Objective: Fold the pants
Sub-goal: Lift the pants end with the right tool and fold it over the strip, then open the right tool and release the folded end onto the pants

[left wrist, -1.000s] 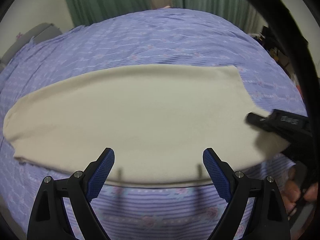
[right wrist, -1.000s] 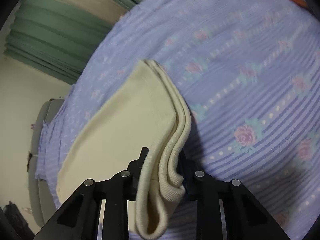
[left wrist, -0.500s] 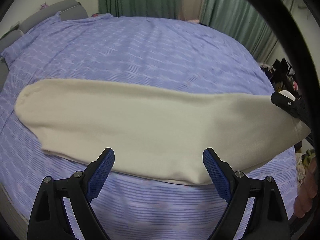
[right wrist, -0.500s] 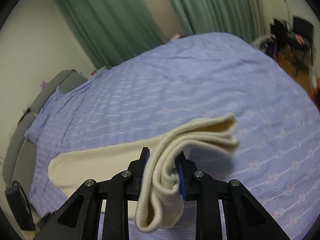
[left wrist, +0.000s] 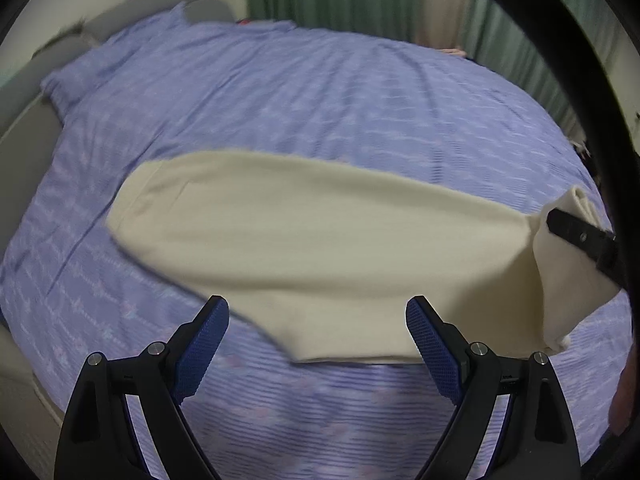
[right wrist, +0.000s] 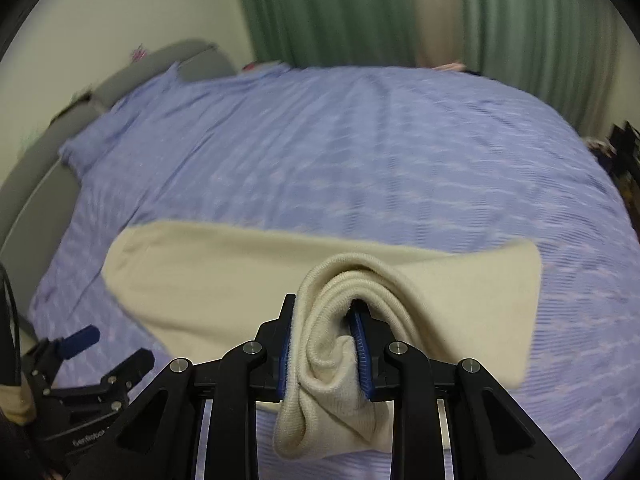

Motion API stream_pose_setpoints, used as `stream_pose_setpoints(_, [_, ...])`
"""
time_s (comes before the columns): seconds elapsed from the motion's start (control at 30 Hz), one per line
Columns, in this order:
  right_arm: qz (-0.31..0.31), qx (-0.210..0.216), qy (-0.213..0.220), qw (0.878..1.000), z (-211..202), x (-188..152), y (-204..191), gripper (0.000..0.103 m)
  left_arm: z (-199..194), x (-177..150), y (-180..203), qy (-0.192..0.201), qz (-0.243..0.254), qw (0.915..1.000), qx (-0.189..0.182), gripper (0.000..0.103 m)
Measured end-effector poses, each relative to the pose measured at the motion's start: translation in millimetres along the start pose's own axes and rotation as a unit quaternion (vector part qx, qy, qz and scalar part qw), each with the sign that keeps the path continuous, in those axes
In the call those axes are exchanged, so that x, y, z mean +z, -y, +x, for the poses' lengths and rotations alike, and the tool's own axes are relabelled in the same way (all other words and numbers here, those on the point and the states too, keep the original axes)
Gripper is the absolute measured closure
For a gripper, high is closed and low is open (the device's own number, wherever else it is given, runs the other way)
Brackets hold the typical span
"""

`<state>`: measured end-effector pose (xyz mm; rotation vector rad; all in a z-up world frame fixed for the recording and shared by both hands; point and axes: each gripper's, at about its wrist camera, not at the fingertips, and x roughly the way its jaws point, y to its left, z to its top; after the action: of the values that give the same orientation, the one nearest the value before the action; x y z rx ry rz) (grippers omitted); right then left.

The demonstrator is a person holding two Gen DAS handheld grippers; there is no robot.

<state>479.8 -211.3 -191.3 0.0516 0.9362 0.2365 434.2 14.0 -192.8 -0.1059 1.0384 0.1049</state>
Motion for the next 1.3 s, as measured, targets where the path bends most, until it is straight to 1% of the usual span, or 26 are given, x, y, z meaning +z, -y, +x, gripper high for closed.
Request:
stream_pose_setpoints(0.13, [-0.028, 0.020, -0.039, 0.999, 43, -4, -50, 0.076, 17, -7, -44, -0.021, -0.029, 0.9993, 0.014, 0.012])
stream_pose_setpoints(0.23, [-0.047, 0.028, -0.079, 0.995, 78, -9, -78, 0.076, 29, -9, -61, -0.029, -0.038, 0.9986, 0.023, 0.012])
stream_pose_setpoints(0.33, [-0.060, 0.027, -0.107, 0.992, 106, -16, -99, 0.076, 38, -15, -74, -0.037, -0.043, 0.9978, 0.035, 0.012])
stream_pose_setpoints(0.4, [-0.056, 0.030, -0.122, 0.990, 120, -21, -105, 0.076, 41, -15, -81, -0.042, -0.044, 0.9973, 0.040, 0.012])
stream_pose_setpoints(0.43, [-0.051, 0.032, -0.130, 0.990, 126, -25, -107, 0.075, 43, -16, -83, -0.044, -0.043, 0.9972, 0.042, 0.012])
stream_pose_setpoints(0.47, [-0.047, 0.036, -0.137, 0.989, 130, -27, -108, 0.071, 46, -16, -84, -0.046, -0.041, 0.9970, 0.046, 0.012])
stream_pose_setpoints(0.53, [-0.028, 0.060, -0.150, 0.986, 138, -34, -110, 0.071, 52, -15, -86, -0.051, -0.035, 0.9964, 0.058, 0.012])
stream_pose_setpoints(0.6, [-0.010, 0.110, -0.161, 0.981, 142, -40, -114, 0.066, 51, -13, -89, -0.051, -0.031, 0.9962, 0.064, 0.012])
stream_pose_setpoints(0.67, [-0.025, 0.115, -0.154, 0.981, 136, -43, -121, 0.064, 48, -12, -92, -0.047, -0.025, 0.9960, 0.072, 0.012])
stream_pose_setpoints(0.7, [-0.036, 0.114, -0.148, 0.982, 129, -44, -124, 0.064, 47, -11, -93, -0.043, -0.018, 0.9961, 0.074, 0.012])
stream_pose_setpoints(0.77, [-0.037, 0.128, -0.125, 0.983, 107, -44, -119, 0.062, 40, -9, -90, -0.029, 0.007, 0.9969, 0.074, 0.012])
stream_pose_setpoints(0.8, [-0.028, 0.131, -0.106, 0.985, 88, -44, -110, 0.054, 35, -8, -85, -0.018, 0.023, 0.9971, 0.070, 0.012])
stream_pose_setpoints(0.83, [-0.021, 0.125, -0.094, 0.987, 78, -44, -103, 0.049, 30, -7, -78, -0.006, 0.040, 0.9972, 0.062, 0.012])
stream_pose_setpoints(0.87, [-0.005, 0.108, -0.073, 0.992, 60, -46, -88, 0.045, 26, -6, -69, 0.004, 0.058, 0.9971, 0.050, 0.012])
stream_pose_setpoints(0.93, [0.016, 0.080, -0.048, 0.996, 38, -47, -62, 0.044, 17, -4, -45, 0.025, 0.095, 0.9950, 0.017, 0.012])
stream_pose_setpoints(0.97, [0.034, 0.056, -0.043, 0.997, 27, -51, -43, 0.044, 15, -3, -33, 0.033, 0.111, 0.9933, 0.002, 0.012])
stream_pose_setpoints(1.0, [0.046, 0.042, -0.043, 0.997, 21, -52, -29, 0.044, 14, -3, -19, 0.039, 0.127, 0.9910, -0.013, 0.012])
stream_pose_setpoints(1.07, [0.076, 0.017, -0.041, 0.996, 11, -60, 1, 0.044, 15, -4, 15, 0.047, 0.166, 0.9837, -0.049, 0.012])
stream_pose_setpoints(1.13, [0.101, -0.008, -0.044, 0.994, 5, -68, 27, 0.044, 20, -7, 44, 0.052, 0.201, 0.9754, -0.075, 0.012])
stream_pose_setpoints(1.2, [0.126, -0.031, -0.052, 0.990, 3, -79, 52, 0.044, 28, -13, 75, 0.061, 0.244, 0.9630, -0.097, 0.012])
stream_pose_setpoints(1.23, [0.134, -0.036, -0.053, 0.989, 1, -83, 60, 0.044, 34, -17, 90, 0.063, 0.269, 0.9555, -0.103, 0.012])
stream_pose_setpoints(1.27, [0.148, -0.043, -0.054, 0.987, 0, -90, 71, 0.044, 40, -21, 101, 0.066, 0.288, 0.9496, -0.106, 0.012])
stream_pose_setpoints(1.3, [0.160, -0.050, -0.054, 0.984, 1, -95, 78, 0.044, 47, -27, 115, 0.073, 0.313, 0.9411, -0.104, 0.012])
